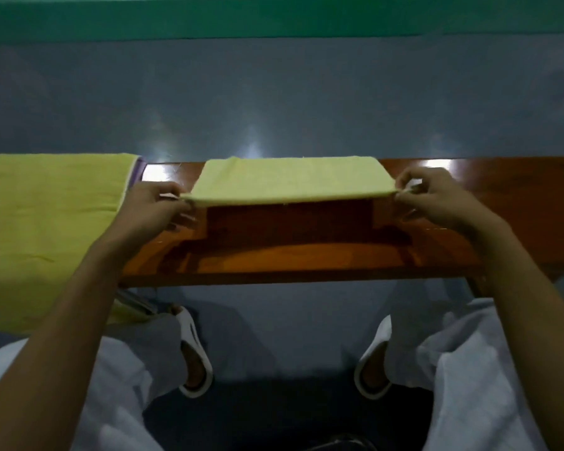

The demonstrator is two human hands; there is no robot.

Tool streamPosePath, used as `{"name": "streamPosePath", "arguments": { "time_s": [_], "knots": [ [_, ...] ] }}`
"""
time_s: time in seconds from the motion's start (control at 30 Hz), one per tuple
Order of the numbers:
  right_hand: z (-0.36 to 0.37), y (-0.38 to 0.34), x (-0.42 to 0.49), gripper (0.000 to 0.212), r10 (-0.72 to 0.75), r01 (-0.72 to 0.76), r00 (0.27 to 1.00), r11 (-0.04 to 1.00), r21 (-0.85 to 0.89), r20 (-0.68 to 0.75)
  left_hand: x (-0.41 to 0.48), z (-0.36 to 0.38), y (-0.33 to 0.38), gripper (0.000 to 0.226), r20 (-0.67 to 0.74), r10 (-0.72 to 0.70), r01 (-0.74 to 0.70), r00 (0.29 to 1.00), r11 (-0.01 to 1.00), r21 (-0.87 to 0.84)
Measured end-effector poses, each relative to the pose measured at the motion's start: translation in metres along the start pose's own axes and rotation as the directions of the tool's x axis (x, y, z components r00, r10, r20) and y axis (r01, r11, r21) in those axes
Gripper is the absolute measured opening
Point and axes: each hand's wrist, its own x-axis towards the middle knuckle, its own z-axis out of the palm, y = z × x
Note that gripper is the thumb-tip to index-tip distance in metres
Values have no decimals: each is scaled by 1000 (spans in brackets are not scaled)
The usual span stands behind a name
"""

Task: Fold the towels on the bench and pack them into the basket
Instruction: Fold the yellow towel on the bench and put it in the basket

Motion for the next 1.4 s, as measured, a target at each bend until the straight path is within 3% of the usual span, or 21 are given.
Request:
{"name": "streamPosePath", "arguments": {
  "time_s": [0.1, 0.27, 0.4, 0.53, 0.6, 0.67, 0.73, 0.83, 0.9, 0.97, 1.03, 1.1, 1.2, 1.3, 1.4],
  "knots": [
    [-3, 4, -6, 7, 156, -136, 958, 986, -96, 242, -5, -5, -6, 13, 187, -104, 81, 977, 988, 130],
    [-10, 8, -12, 13, 303, -210, 830, 948, -241, 469, -10, -14, -13, 13, 447, -195, 116, 873, 973, 197],
    [-14, 14, -11, 8, 404, -225, 655, 911, -346, 638, -11, -20, -19, 12, 663, -292, 70, 689, 938, 340],
    [-13, 15, -8, 8, 440, -181, 471, 896, -405, 764, -11, -18, -21, 19, 785, -374, 56, 493, 914, 401],
    [-12, 12, -8, 13, 434, -149, 436, 899, -412, 788, -10, -19, -18, 24, 816, -348, -14, 461, 917, 399],
    [-11, 6, -10, 19, 400, -137, 484, 913, -384, 778, -9, -19, -15, 25, 801, -287, -69, 525, 924, 376],
    [-9, 0, -10, 22, 323, -126, 620, 941, -316, 715, -7, -14, -12, 19, 719, -186, -82, 669, 944, 321],
    [9, -10, -4, 19, 138, -59, 841, 984, -166, 522, -2, 7, -4, 12, 419, 22, -133, 908, 962, 237],
    [31, -17, 5, 13, 46, -13, 953, 994, -112, 300, 0, 31, 2, 11, 180, 148, -179, 972, 969, 169],
    [60, -26, 13, 8, -83, 92, 993, 990, -109, 87, 2, 56, 8, 10, 46, 280, -284, 959, 950, 132],
    [89, -35, 17, 8, -215, 203, 974, 967, -156, -68, 4, 82, 10, 18, 13, 386, -383, 922, 909, 161],
    [117, -44, 16, 19, -328, 294, 935, 929, -225, -137, 6, 107, 11, 35, 35, 451, -447, 892, 866, 224],
    [150, -52, 13, 46, -429, 397, 903, 864, -308, -38, 5, 131, 12, 54, 120, 481, -491, 869, 803, 338],
    [162, -42, 15, 62, -328, 340, 938, 811, -476, 112, 11, 134, 0, 62, 210, 413, -456, 886, 701, 548],
    [156, -25, 19, 71, -262, 281, 957, 714, -641, 127, 18, 126, -15, 68, 210, 336, -380, 918, 596, 708]
  ]
}}
